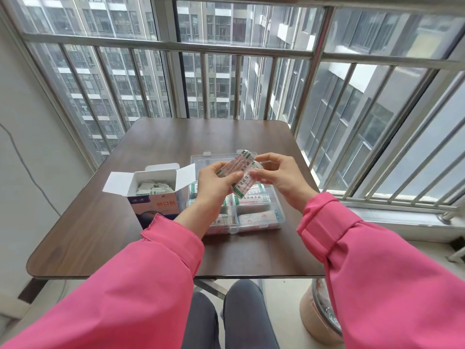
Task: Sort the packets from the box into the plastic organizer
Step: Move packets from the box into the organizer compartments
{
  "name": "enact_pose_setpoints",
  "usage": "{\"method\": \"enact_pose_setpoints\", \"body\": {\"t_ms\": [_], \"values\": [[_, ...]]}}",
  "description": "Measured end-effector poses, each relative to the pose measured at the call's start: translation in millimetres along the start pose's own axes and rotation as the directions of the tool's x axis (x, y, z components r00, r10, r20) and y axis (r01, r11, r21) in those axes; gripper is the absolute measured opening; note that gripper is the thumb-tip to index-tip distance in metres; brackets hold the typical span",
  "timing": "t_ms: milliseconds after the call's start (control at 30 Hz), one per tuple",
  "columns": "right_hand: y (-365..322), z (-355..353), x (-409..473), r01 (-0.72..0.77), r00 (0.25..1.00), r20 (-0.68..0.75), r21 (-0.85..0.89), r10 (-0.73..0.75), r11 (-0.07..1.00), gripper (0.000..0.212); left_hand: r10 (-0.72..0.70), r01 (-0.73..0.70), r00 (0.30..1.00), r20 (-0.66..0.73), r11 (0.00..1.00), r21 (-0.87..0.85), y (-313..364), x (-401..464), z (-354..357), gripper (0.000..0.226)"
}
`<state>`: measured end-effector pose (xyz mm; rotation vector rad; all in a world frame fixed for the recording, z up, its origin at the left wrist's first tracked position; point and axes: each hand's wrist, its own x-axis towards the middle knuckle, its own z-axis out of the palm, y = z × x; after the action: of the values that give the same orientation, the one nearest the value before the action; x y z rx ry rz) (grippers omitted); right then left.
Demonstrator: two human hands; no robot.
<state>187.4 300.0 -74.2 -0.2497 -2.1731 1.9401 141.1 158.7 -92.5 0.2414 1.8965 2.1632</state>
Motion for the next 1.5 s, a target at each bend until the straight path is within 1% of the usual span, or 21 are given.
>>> {"method": "enact_pose_setpoints", "body": {"t_ms": [67,100,167,267,400,467,533,600,667,733,800,867,933,967,1033,1100,1200,1300,1367,1467,1500], "values": [[1.5,-0.2,0.3,0.010,1.000,-0.013,0.004,-0.010,1.000,0.025,0.000,0.000,1.000,0.002,1.000,-0.017,-0.1,-0.9,-0.3,0.023],[1.9,-0.4,-0.1,0.012,1.000,-0.020,0.009,-0.012,1.000,0.025,-0.002,0.002,1.000,0.005,1.000,-0.028,0.3,-2.3,0.4,0.019],[2.8,-1.2,0.3,0.007,1.000,-0.030,0.025,-0.006,1.000,0.025,-0.012,0.013,1.000,0.014,1.000,-0.019,0.7,-2.4,2.1,0.003],[3.6,-2.0,-1.6,-0.009,0.999,-0.038,0.050,0.011,0.999,0.021,-0.036,0.036,0.999,0.002,0.999,0.030,1.6,-2.2,4.3,0.023],[4.3,-2.1,-4.6,-0.007,0.999,-0.033,0.093,0.010,0.996,0.020,-0.044,0.044,0.999,0.011,0.998,0.054,4.4,-5.4,4.3,0.022],[4.5,-2.0,-5.8,-0.005,0.999,-0.043,0.092,0.009,0.996,0.022,-0.074,0.071,0.995,0.069,0.996,0.052,6.1,-7.4,4.9,0.023],[5.6,-1.4,-5.8,-0.006,0.998,-0.057,0.068,0.010,0.998,0.029,-0.105,0.104,0.978,0.180,0.994,0.016,7.6,-9.8,6.1,0.022],[7.0,-1.7,-5.2,0.002,0.998,-0.069,0.019,0.000,1.000,0.036,-0.076,0.073,0.960,0.270,0.997,0.022,7.9,-12.2,5.4,0.015],[5.4,-3.9,-5.4,0.027,0.998,-0.045,-0.103,-0.032,0.994,0.041,-0.023,-0.016,0.948,0.316,0.993,0.119,7.4,-11.4,2.8,0.015],[2.4,-6.9,-6.1,0.072,0.997,0.028,-0.201,-0.068,0.977,0.039,0.007,-0.095,0.941,0.338,0.965,0.246,7.0,-9.2,1.2,0.017],[0.1,-9.2,-5.0,0.106,0.994,0.060,-0.255,-0.094,0.961,0.027,0.016,-0.129,0.946,0.325,0.935,0.330,6.9,-5.9,2.1,0.017],[-0.2,-11.9,-0.9,0.122,0.992,0.034,-0.323,-0.118,0.938,0.013,0.021,-0.126,0.959,0.282,0.924,0.360,6.8,-2.1,5.4,0.016],[1.6,-14.5,5.1,0.117,0.992,0.003,-0.379,-0.125,0.918,0.007,0.031,-0.112,0.975,0.219,0.923,0.367,5.7,1.4,8.7,0.013],[3.1,-15.7,8.3,0.109,0.992,-0.016,-0.400,-0.125,0.910,0.006,0.055,-0.126,0.982,0.183,0.907,0.401,4.9,3.5,10.2,0.012],[6.5,-17.9,14.5,0.082,0.990,-0.066,-0.431,-0.122,0.899,0.006,0.137,-0.186,0.982,0.129,0.819,0.543,2.3,9.1,12.2,0.012],[11.7,-20.4,20.2,0.036,0.989,-0.114,-0.445,-0.096,0.895,0.009,0.189,-0.217,0.975,0.119,0.676,0.704,-0.3,16.3,13.0,0.017],[23.1,-21.5,27.2,-0.042,0.990,-0.136,-0.484,-0.028,0.874,0.010,0.118,-0.178,0.983,0.137,0.489,0.854,-4.3,23.3,12.2,0.024],[34.6,-17.8,33.1,-0.106,0.991,-0.122,-0.545,0.047,0.832,0.002,0.057,-0.145,0.989,0.133,0.360,0.921,-8.5,27.5,11.9,0.019],[38.3,-13.7,35.7,-0.134,0.990,-0.114,-0.601,0.082,0.788,0.006,0.026,-0.146,0.989,0.144,0.283,0.948,-10.1,29.6,14.7,0.020],[36.0,-9.2,34.2,-0.139,0.990,-0.104,-0.717,0.093,0.683,0.003,0.003,-0.136,0.990,0.138,0.178,0.974,-9.3,29.9,19.5,0.027],[34.8,-8.8,33.8,-0.144,0.989,-0.115,-0.743,0.089,0.654,0.007,0.003,-0.129,0.992,0.130,0.159,0.979,-8.9,30.3,20.2,0.028]]}}
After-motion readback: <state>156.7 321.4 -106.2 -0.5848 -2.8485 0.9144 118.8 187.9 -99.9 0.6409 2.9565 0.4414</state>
